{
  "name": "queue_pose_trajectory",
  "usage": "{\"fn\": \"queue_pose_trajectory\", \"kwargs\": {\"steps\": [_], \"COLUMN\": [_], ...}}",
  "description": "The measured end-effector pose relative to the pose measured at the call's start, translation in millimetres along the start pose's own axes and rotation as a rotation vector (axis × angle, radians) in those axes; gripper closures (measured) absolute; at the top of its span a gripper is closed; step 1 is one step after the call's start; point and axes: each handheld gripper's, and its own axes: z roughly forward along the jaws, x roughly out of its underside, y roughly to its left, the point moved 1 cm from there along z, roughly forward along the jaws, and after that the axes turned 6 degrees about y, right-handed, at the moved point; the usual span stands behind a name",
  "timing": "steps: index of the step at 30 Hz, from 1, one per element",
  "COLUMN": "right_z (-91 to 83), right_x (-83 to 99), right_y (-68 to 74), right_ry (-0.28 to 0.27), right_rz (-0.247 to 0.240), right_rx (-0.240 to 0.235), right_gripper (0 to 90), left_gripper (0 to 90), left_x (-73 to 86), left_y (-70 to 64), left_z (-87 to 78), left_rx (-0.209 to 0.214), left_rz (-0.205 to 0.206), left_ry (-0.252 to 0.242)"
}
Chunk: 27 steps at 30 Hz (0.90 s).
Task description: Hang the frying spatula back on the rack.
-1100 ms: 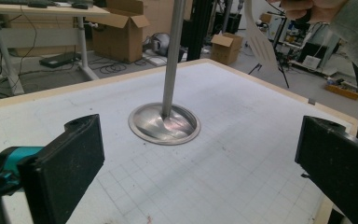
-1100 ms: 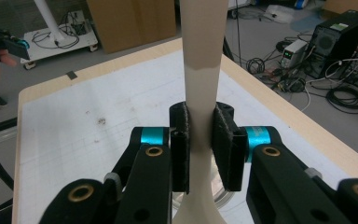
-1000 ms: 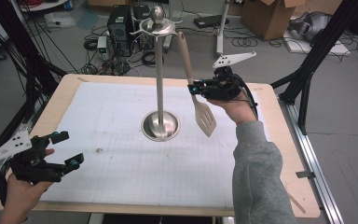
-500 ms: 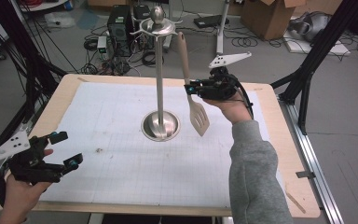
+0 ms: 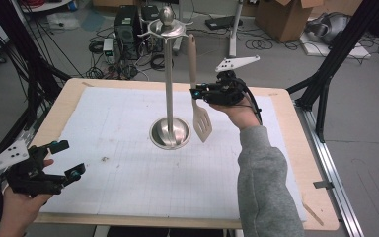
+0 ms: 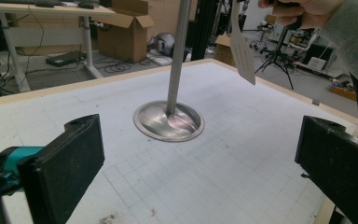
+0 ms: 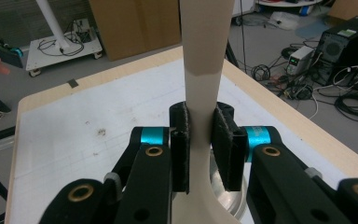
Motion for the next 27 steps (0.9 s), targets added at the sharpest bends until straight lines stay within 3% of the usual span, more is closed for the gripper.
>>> {"fn": "queue_pose_trajectory", "kwargs": {"steps": [19,27], "right_z": [6.1,3.0], "right_x": [-0.7,-1.7], "right_y": [1.1,2.9], "right_ry": [-0.014,-0.045], "right_rz": [0.005,0.005], "right_rx": [-0.003,0.012], "right_gripper": [77.6,71.4], "left_gripper": [1.7,1.7], "left_x": [0.5,0.2], "left_y": [-0.6,-0.4], "left_z": [-0.8,1.6], "left_rx": [-0.001,0.003], "left_rz": [0.0,0.002], "left_ry": [0.0,0.005]}}
